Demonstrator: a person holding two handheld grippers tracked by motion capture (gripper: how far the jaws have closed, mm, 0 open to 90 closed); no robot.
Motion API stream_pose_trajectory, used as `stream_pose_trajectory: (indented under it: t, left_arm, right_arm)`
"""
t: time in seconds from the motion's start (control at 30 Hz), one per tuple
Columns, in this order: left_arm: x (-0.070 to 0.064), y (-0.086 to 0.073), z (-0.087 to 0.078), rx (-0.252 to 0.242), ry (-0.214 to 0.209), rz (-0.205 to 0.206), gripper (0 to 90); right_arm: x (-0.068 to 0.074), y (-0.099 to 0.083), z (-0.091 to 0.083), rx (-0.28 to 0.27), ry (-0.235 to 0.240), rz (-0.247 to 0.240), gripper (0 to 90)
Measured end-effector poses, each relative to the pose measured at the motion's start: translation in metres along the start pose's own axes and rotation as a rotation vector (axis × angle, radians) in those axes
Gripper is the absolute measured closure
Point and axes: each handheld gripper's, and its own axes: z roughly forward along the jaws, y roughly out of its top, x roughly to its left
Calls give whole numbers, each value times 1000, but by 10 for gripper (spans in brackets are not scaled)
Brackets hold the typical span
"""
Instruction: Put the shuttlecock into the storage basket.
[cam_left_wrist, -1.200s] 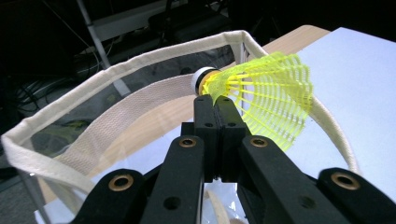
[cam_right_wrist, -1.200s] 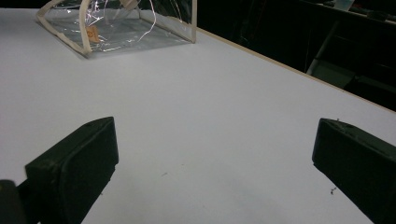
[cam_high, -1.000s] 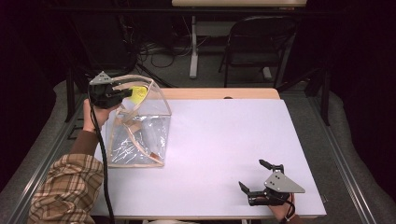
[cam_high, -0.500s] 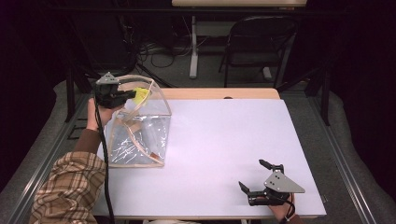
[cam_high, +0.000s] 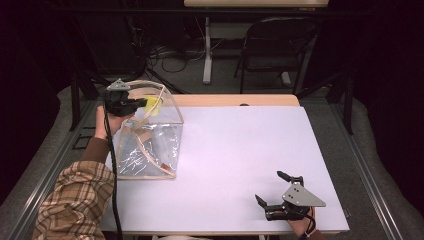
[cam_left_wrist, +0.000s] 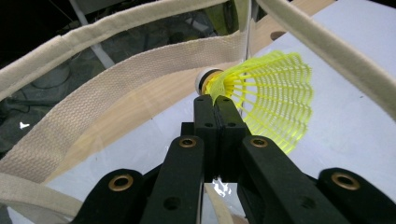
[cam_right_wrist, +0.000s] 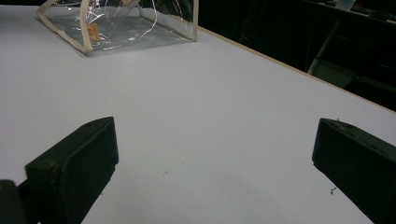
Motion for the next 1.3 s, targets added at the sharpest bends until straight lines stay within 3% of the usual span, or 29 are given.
stream_pose_trajectory:
  t: [1.3]
  left_arm:
    - [8,-9,22,81,-10,-22,893]
  right_arm:
    - [0,1,0,0,3,-6,0]
